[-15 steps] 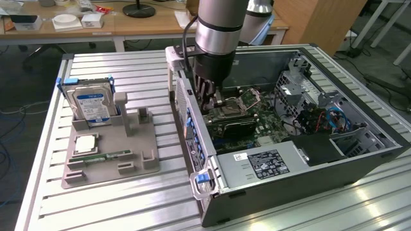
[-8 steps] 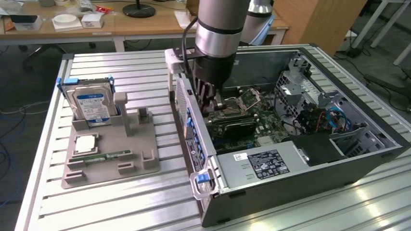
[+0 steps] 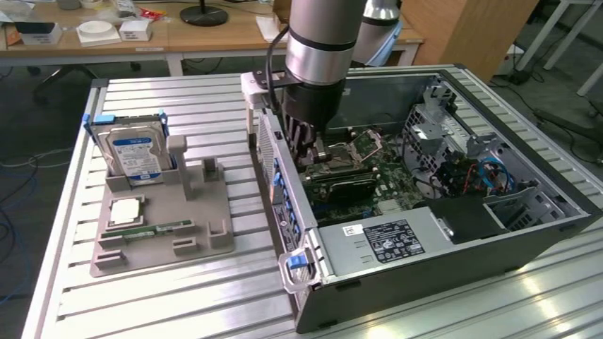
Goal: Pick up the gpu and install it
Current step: 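Press down on the gpu until it lock into place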
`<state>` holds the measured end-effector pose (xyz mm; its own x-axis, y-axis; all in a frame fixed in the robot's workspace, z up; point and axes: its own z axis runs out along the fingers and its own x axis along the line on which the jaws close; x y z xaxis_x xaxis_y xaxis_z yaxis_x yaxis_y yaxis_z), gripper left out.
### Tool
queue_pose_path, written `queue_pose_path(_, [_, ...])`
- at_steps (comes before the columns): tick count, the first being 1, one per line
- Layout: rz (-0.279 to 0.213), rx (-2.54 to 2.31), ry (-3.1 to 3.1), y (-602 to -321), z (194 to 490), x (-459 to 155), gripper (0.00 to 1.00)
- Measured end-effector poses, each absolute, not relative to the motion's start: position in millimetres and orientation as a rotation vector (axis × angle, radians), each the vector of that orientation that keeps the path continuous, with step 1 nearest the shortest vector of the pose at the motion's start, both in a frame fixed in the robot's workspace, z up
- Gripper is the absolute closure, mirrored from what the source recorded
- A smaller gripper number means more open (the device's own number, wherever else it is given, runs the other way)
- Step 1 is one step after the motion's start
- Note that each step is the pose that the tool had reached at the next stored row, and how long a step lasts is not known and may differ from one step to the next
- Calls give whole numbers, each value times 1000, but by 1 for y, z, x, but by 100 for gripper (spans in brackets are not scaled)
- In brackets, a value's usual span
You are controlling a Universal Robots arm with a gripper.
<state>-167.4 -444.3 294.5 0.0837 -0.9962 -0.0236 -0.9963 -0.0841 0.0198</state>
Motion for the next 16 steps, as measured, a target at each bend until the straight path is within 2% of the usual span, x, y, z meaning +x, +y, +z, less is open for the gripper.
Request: queue_pose_path(16, [50,-2312,2126,-438,304,-167,90])
